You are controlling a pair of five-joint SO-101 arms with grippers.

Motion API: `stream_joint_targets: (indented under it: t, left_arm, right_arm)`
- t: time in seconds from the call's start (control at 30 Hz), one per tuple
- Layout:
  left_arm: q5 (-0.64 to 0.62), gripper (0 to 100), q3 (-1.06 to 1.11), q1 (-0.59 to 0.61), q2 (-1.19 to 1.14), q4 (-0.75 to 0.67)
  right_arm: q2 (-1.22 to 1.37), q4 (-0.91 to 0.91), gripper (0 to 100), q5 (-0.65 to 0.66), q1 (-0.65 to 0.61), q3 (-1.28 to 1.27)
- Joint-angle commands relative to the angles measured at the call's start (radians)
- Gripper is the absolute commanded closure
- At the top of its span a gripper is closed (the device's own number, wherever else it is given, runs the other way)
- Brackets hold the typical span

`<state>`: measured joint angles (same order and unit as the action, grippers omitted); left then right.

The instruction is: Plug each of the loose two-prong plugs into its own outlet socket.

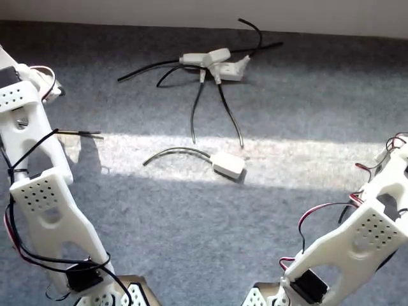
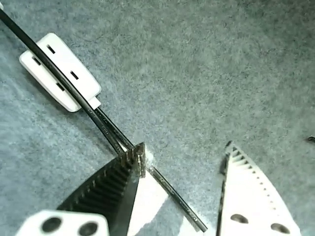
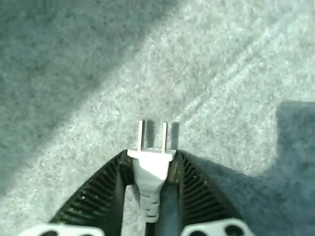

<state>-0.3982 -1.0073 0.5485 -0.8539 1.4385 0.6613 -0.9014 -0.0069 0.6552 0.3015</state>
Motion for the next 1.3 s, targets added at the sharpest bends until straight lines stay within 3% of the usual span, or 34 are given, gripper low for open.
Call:
stream_joint_targets:
  t: [0.0, 0.3, 0.5, 0.8, 1.03, 1.27]
  left_arm:
    - [0.069, 74, -0.004, -0.03, 0.01, 0.094]
    - [0.126, 74, -0.004, 0.047, 0.01, 0.316]
    - [0.126, 74, 0.056, 0.228, 0.01, 0.316]
    - [0.127, 74, 0.124, 0.518, 0.01, 0.316]
    - [0.121, 74, 0.128, 0.746, 0.007, 0.315]
    - [0.127, 74, 0.122, 0.786, -0.094, 0.316]
  right_arm:
    - [-0.13, -0.171, 98.8, 0.034, -0.113, 0.071]
    - [-0.409, -0.446, 98.8, 0.028, -0.538, 0.077]
    - [-0.478, -0.544, 98.8, 0.028, -0.921, 0.077]
    - [-0.404, -0.533, 98.8, 0.028, -1.484, 0.077]
    - [-0.13, -0.398, 98.3, 0.035, -1.696, 0.11]
    - [0.094, -0.203, 98.1, 0.035, -1.748, 0.398]
